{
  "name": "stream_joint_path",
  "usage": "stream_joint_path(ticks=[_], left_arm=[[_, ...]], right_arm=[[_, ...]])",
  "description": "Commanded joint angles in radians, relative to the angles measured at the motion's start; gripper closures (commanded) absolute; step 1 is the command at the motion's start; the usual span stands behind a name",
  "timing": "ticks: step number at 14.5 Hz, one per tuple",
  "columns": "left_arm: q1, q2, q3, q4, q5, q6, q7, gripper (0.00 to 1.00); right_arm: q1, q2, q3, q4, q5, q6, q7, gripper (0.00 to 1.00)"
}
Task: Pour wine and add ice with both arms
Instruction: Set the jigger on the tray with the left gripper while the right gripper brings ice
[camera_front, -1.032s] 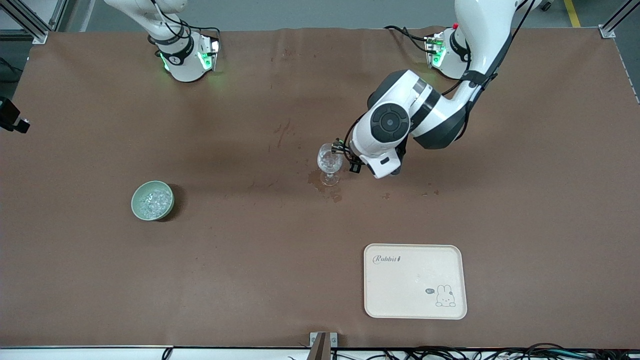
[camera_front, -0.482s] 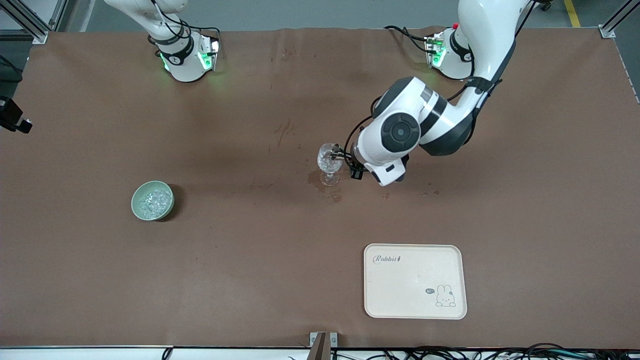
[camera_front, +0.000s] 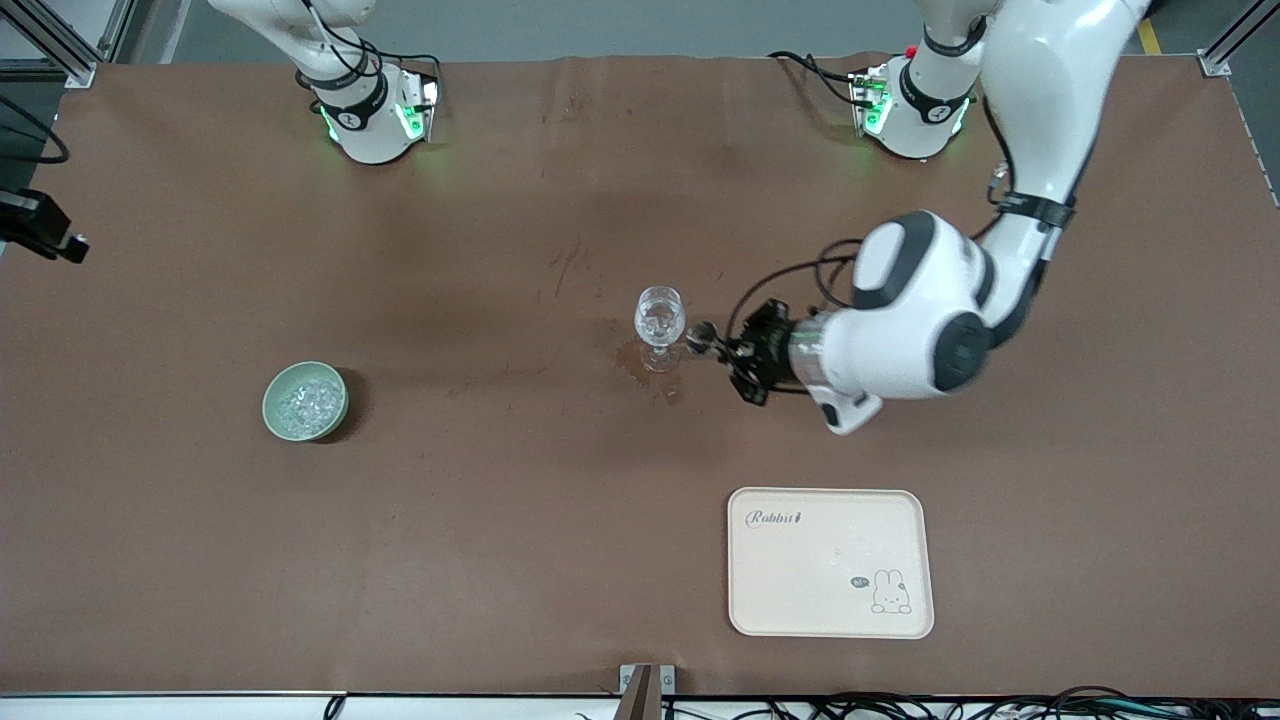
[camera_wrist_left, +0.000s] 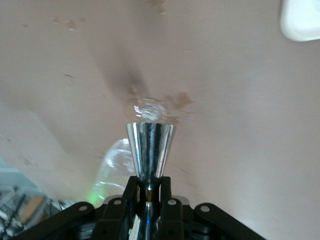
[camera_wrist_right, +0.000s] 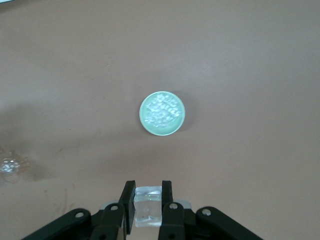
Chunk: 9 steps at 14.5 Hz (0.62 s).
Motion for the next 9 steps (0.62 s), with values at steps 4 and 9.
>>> stream_joint_path(ticks=[4,9], left_arm=[[0.162,0.191,-0.01,0.14,-0.159,0.147,0.175,1.0],[0.25,0.344,-0.004,0.167,-0.442,0.28,0.355,1.0]], right_arm=[[0.044,0.082,0.308,0.018,-0.01,0.019,0.481,1.0],[0.257,0.234,0.383,0.026,-0.051,0.116,0.856,1.0]])
